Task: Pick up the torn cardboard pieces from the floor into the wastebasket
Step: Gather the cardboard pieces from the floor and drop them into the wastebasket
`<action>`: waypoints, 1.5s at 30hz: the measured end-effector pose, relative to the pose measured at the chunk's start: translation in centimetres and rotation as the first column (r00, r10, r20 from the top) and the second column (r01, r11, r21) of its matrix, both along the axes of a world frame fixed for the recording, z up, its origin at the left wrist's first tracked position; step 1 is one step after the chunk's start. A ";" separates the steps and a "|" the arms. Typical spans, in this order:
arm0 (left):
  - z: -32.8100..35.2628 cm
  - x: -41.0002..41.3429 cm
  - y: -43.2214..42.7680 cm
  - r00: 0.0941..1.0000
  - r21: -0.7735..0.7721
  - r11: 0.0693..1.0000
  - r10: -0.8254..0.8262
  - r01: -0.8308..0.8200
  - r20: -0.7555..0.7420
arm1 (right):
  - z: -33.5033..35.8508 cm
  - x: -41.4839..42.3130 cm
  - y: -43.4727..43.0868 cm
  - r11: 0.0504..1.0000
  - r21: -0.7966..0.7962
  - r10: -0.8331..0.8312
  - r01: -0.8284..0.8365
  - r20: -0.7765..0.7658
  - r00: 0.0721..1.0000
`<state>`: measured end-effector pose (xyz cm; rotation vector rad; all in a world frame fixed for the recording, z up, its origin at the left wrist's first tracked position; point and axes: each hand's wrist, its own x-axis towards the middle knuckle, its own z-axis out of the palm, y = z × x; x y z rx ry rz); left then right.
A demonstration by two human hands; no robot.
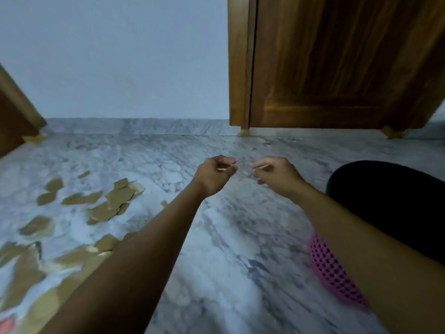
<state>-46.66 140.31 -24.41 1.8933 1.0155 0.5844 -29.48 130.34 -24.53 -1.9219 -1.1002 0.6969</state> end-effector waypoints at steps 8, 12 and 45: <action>-6.8 -22.1 11.1 0.979 -0.054 0.991 0.115 -0.126 -0.167 | -6.6 -18.9 11.6 0.953 -0.177 0.248 -0.245 -0.007 0.969; -8.6 -31.0 13.8 0.961 -0.089 0.985 0.121 -0.147 -0.250 | -8.8 -26.9 15.0 0.913 -0.264 0.321 -0.313 -0.011 0.947; -30.2 -32.3 16.5 0.583 0.002 0.952 0.190 -0.307 -0.790 | -29.8 -30.7 26.0 0.691 -0.670 0.594 -0.270 0.313 0.741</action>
